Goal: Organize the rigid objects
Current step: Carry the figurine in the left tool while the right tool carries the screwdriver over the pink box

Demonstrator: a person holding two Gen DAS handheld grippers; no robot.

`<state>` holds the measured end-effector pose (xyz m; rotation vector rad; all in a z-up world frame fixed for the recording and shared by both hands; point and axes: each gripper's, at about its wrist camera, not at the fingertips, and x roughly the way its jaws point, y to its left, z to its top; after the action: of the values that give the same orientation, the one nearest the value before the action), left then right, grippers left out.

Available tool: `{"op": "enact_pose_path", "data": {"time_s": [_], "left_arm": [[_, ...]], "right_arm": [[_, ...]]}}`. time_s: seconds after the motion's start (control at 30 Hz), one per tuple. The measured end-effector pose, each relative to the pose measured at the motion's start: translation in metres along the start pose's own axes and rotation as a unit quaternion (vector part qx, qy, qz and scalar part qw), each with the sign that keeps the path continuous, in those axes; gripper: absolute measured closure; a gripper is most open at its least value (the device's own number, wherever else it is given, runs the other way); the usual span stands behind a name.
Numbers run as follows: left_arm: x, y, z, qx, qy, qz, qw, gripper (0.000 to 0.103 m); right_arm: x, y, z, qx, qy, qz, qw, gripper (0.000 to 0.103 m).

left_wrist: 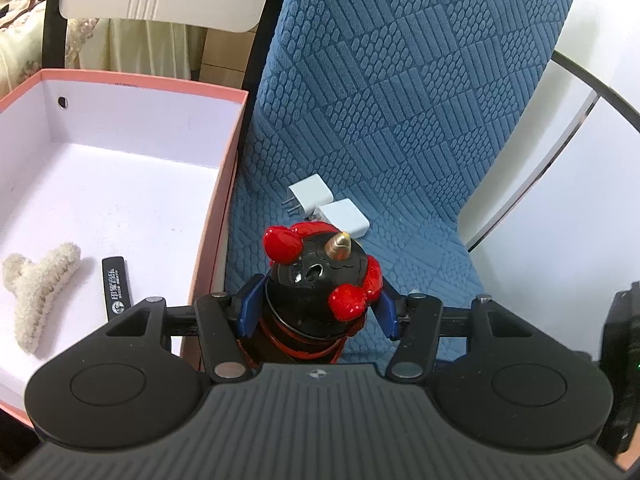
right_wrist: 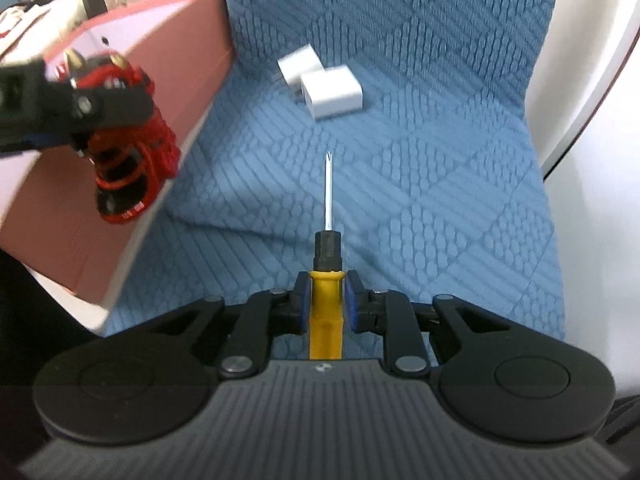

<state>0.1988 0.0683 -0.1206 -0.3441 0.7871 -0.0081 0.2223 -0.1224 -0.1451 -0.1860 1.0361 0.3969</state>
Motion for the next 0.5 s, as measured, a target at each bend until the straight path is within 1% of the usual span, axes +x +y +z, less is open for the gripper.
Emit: {"op": "enact_pose_path", "data": {"time_s": [0.27, 0.4, 0.5], "left_arm": [[-0.015, 0.007, 0.015, -0.014, -0.006, -0.002, 0.9999, 0.041], [-0.025, 0.015, 0.028, -0.021, -0.014, -0.002, 0.9997, 0.041], [-0.033, 0.025, 0.04, -0.031, -0.02, -0.009, 0.9993, 0.041]], "right_arm": [[-0.034, 0.007, 0.032, -0.006, -0.05, 0.012, 0.999, 0.082], [-0.052, 0.017, 0.053, -0.018, -0.075, 0.019, 0.997, 0.082], [-0.066, 0.025, 0.07, -0.024, -0.094, 0.024, 0.995, 0.082]]}}
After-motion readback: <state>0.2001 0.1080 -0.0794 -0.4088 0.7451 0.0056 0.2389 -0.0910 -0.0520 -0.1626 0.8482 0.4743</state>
